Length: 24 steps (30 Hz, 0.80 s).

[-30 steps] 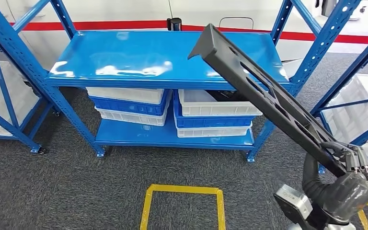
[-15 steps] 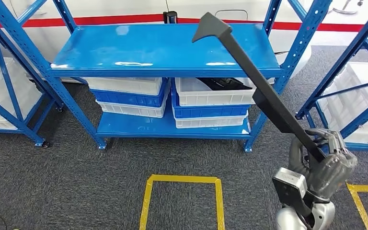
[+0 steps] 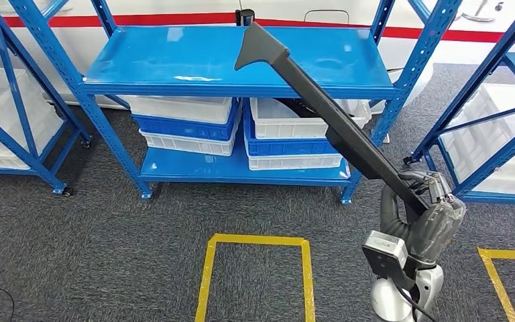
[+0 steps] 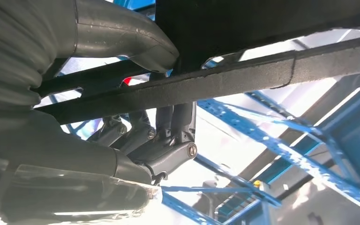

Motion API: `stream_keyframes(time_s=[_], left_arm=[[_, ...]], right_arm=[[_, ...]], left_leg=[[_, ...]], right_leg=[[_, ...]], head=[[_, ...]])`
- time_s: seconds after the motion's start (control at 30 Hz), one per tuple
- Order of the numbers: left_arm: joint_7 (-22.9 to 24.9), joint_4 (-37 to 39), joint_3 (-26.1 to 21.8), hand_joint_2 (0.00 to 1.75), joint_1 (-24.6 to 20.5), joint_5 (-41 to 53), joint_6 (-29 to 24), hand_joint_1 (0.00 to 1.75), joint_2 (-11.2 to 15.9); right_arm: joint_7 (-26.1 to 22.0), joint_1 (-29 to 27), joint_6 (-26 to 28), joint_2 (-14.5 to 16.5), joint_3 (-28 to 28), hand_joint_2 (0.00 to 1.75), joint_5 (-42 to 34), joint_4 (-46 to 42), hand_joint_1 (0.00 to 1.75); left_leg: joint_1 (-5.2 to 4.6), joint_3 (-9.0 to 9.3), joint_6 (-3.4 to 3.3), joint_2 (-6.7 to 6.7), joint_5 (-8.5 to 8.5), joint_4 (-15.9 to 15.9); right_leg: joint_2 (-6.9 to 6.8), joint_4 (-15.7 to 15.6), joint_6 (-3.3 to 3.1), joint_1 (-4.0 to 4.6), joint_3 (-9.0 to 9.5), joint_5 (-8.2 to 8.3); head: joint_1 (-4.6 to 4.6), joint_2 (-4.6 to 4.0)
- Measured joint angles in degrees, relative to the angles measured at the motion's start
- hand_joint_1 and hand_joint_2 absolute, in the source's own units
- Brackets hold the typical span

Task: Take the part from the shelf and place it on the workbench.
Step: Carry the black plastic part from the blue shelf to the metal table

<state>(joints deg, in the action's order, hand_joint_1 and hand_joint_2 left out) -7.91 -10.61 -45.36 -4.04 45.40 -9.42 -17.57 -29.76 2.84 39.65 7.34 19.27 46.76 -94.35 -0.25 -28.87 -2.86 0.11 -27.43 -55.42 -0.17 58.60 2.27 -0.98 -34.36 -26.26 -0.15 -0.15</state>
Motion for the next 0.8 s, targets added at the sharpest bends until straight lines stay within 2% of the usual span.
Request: stream_keyframes(time_s=[0.03,0.1,0.13,0.17,0.2,0.27,0.3,0.33,0.37,0.4,0.43,0.47,0.5,0.57,0.6,0.63,0.67,0.7,0.73,0.8], left_arm=[[-0.04,0.01,-0.31,1.75,-0.05,-0.45,-0.34,0.00,-0.12],[-0.04,0.01,-1.13,1.75,-0.09,-1.64,-1.20,0.00,-0.32],[-0.03,0.01,-1.61,1.75,-0.06,-2.25,-1.60,0.00,-0.38],[-0.02,0.01,-2.10,1.75,-0.04,-2.79,-1.97,0.00,-0.43],[0.01,0.01,-2.58,1.75,-0.02,-3.19,-2.25,0.00,-0.47],[0.11,0.01,-3.36,1.75,-0.04,-3.76,-2.67,0.00,-0.52],[0.21,0.01,-3.70,1.75,-0.06,-3.94,-2.85,0.00,-0.56],[0.34,0.01,-4.03,1.75,-0.09,-4.08,-3.06,0.00,-0.60],[0.44,0.01,-4.33,1.75,-0.11,-4.17,-3.27,0.00,-0.64],[0.52,0.01,-4.60,1.75,-0.10,-4.21,-3.49,0.00,-0.69],[0.55,0.01,-4.83,1.75,-0.09,-4.28,-3.65,0.00,-0.73],[0.55,0.01,-5.00,1.75,-0.08,-4.38,-3.75,0.00,-0.76],[0.55,0.01,-5.12,1.75,-0.07,-4.47,-3.84,0.00,-0.78],[0.54,0.01,-5.38,1.75,-0.07,-4.60,-3.92,0.00,-0.80],[0.54,0.01,-5.51,1.75,-0.07,-4.61,-3.94,0.00,-0.81],[0.54,0.01,-5.65,1.75,-0.07,-4.61,-3.95,0.00,-0.81],[0.54,0.01,-5.77,1.75,-0.07,-4.61,-3.96,0.00,-0.81],[0.54,0.01,-5.87,1.75,-0.07,-4.61,-3.96,0.00,-0.81],[0.54,0.01,-5.97,1.75,-0.07,-4.61,-3.96,0.00,-0.81],[0.53,0.01,-6.07,1.75,-0.16,-4.61,-3.96,0.00,-0.81]], right_arm=[[-0.50,-0.22,0.00,0.02,-0.02,1.75,-0.02,0.09,1.75],[-1.44,-1.10,0.00,0.08,-0.02,1.75,-0.05,0.25,1.75],[-1.80,-1.73,0.00,0.10,-0.02,1.75,-0.13,0.36,1.75],[-2.10,-2.34,0.00,0.13,-0.02,1.75,-0.24,0.50,1.75],[-2.31,-2.82,0.00,0.19,-0.02,1.75,-0.35,0.66,1.75],[-2.55,-3.22,0.00,0.34,0.02,1.75,-0.55,0.95,1.75],[-2.63,-3.23,0.00,0.43,0.11,1.75,-0.62,1.09,1.75],[-2.67,-3.25,0.00,0.51,0.25,1.75,-0.73,1.26,1.75],[-2.65,-3.25,0.00,0.57,0.44,1.75,-0.85,1.48,1.75],[-2.63,-3.26,0.00,0.62,0.67,1.75,-0.98,1.73,1.75],[-2.59,-3.25,0.00,0.68,0.87,1.75,-1.14,2.01,1.75],[-2.55,-3.15,0.00,0.76,1.09,1.75,-1.25,2.27,1.75],[-2.51,-3.07,0.00,0.88,1.32,1.75,-1.34,2.49,1.75],[-2.48,-2.96,0.00,1.07,1.74,1.75,-1.42,2.88,1.75],[-2.46,-2.96,0.00,1.12,1.89,1.75,-1.43,3.06,1.75],[-2.46,-2.97,0.00,1.12,1.98,1.75,-1.43,3.25,1.75],[-2.45,-2.97,0.00,1.11,2.02,1.75,-1.44,3.44,1.75],[-2.44,-2.97,0.00,1.10,2.03,1.75,-1.44,3.63,1.75],[-2.44,-2.97,0.00,1.10,2.06,1.75,-1.45,3.81,1.75],[-2.43,-2.95,0.00,1.14,2.14,1.75,-1.45,4.01,1.75]], left_leg=[[0.07,-0.51,-0.36,0.13,0.57,0.14],[-0.08,-1.85,-0.70,0.22,1.50,0.06],[-0.13,-2.52,-0.71,0.23,1.96,0.00],[-0.15,-3.17,-0.66,0.24,2.37,-0.11],[-0.15,-3.79,-0.56,0.24,2.73,-0.28],[-0.18,-4.88,-0.25,0.24,3.21,-0.90],[-0.29,-5.40,-0.04,0.23,3.38,-1.35],[-0.41,-5.77,0.23,0.24,3.57,-1.75],[-0.52,-6.06,0.53,0.25,3.80,-2.04],[-0.60,-6.25,0.86,0.25,4.07,-2.19],[-0.54,-6.41,1.16,0.20,4.25,-2.30],[-0.43,-6.72,1.46,0.08,3.81,-2.68],[-0.29,-7.26,1.81,-0.05,2.43,-3.83],[0.08,-9.28,2.61,-0.25,-2.61,-9.51],[0.26,-10.48,2.98,-0.26,-5.14,-13.42],[0.45,-11.31,3.25,-0.25,-6.73,-16.83],[0.65,-11.33,3.44,-0.25,-7.13,-18.62],[0.83,-10.19,3.54,-0.24,-6.43,-18.11],[0.98,-7.92,3.56,-0.24,-5.01,-15.39],[1.09,-1.91,3.38,-0.34,-2.51,-6.67]], right_leg=[[0.04,2.65,-0.36,0.04,-1.22,-1.94],[0.12,10.35,-0.89,0.00,-4.05,-6.26],[0.12,13.45,-0.71,-0.01,-4.82,-7.44],[0.11,14.73,-0.28,-0.02,-4.64,-7.61],[0.11,13.68,0.29,-0.03,-3.29,-6.88],[0.06,6.13,1.12,-0.12,2.10,-4.78],[0.12,2.18,1.12,-0.06,4.75,-4.22],[0.18,-0.60,0.92,0.01,6.38,-3.99],[0.27,-1.90,0.61,0.13,6.98,-4.04],[0.36,-2.10,0.24,0.25,6.76,-3.91],[0.35,-2.10,-0.19,-0.05,6.27,-3.64],[0.30,-2.13,-0.71,-0.29,5.97,-3.33],[0.20,-2.20,-1.36,-0.54,5.70,-2.86],[0.06,-2.20,-2.23,-0.64,4.86,-1.80],[0.02,-2.16,-2.40,-0.59,4.29,-1.28],[0.00,-2.11,-2.35,-0.55,3.66,-0.80],[-0.01,-2.07,-2.24,-0.53,3.07,-0.37],[-0.02,-2.04,-2.10,-0.54,2.56,0.01],[-0.01,-2.02,-1.89,-0.58,2.16,0.35],[0.03,-1.97,-1.35,-0.54,1.65,0.95]], head=[[0.05,0.00],[0.15,0.00],[0.14,0.00],[0.14,-0.01],[0.14,-0.01],[0.16,-0.01],[0.15,0.00],[0.15,0.00],[0.15,-0.01],[0.11,-0.01],[0.10,-0.01],[0.05,-0.01],[-0.07,-0.01],[-0.24,0.00],[-0.31,0.00],[-0.31,0.00],[-0.31,0.00],[-0.31,0.00],[-0.31,0.00],[-0.32,0.00]])
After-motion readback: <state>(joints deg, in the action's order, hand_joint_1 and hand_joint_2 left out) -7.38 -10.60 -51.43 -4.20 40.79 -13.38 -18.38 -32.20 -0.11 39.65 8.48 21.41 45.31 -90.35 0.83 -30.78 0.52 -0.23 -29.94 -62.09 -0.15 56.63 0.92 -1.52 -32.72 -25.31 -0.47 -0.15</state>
